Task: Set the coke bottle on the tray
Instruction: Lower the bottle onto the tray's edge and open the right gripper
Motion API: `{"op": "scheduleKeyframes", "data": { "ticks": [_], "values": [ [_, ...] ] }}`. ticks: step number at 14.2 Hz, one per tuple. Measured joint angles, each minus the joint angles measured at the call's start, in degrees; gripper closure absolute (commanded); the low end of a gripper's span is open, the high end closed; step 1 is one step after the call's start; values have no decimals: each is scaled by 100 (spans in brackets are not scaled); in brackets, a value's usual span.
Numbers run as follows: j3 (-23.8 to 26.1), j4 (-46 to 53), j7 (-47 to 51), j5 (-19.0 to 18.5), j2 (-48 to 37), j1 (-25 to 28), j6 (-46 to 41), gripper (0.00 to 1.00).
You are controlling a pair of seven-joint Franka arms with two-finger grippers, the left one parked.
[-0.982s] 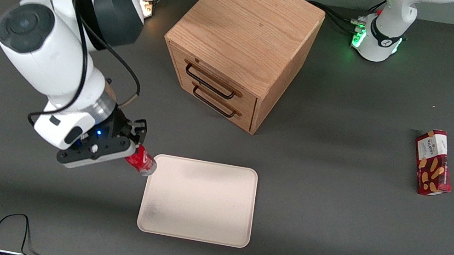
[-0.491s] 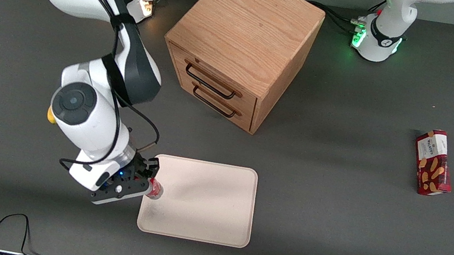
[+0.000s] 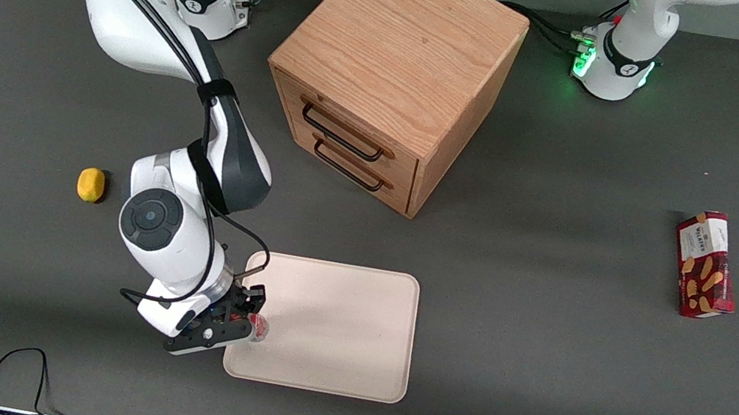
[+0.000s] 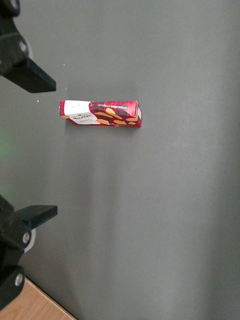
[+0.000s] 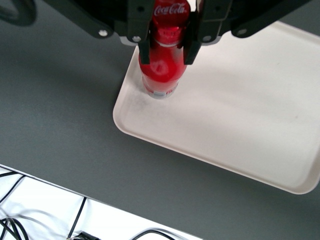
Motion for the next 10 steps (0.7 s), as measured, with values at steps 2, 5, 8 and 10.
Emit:
{"op": "scheduleKeyframes", "data": {
  "ticks": [2, 5, 8, 10],
  "values": [
    [-11, 0, 0, -1, 107, -3, 118, 100],
    [-11, 0, 0, -1, 183, -2, 194, 85],
    [-11, -1, 0, -1, 186, -2, 244, 0],
    [-11, 8, 51, -1, 174, -2, 265, 0]
  ]
}}
